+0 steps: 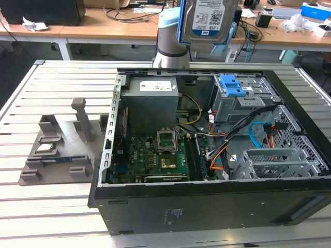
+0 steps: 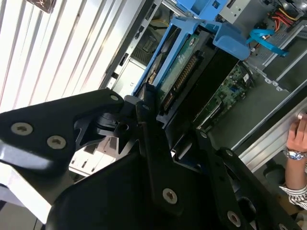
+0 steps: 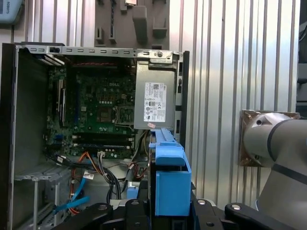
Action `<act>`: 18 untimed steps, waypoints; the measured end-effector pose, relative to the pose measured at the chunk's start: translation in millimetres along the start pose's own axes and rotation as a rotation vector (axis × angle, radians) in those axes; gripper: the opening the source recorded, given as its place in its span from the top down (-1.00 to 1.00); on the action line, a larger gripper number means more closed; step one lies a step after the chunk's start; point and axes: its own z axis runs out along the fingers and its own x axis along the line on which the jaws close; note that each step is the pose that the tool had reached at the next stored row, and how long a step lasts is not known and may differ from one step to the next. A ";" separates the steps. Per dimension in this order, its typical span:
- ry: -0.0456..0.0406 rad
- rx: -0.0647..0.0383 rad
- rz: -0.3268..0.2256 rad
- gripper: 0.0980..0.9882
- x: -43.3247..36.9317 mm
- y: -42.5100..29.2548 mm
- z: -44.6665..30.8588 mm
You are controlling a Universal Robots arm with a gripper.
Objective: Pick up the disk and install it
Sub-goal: 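Pick up the disk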
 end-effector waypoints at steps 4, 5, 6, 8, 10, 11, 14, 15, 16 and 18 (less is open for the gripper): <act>0.0003 0.000 0.000 0.41 6.6 0.3 0.1; 0.0006 0.000 0.000 0.41 9.3 0.4 0.1; 0.0009 0.000 0.000 0.41 11.2 0.4 0.1; 0.0012 0.000 0.000 0.41 14.6 0.6 0.2; 0.0015 0.000 0.000 0.41 18.9 0.8 0.3; 0.0018 0.000 0.000 0.41 22.3 0.9 0.3; 0.0026 0.000 0.000 0.41 32.3 1.3 0.4; 0.0029 0.000 0.000 0.41 35.4 1.4 0.5; 0.0030 0.000 0.000 0.41 36.9 1.4 0.5; 0.0033 0.000 0.000 0.41 41.1 1.6 0.6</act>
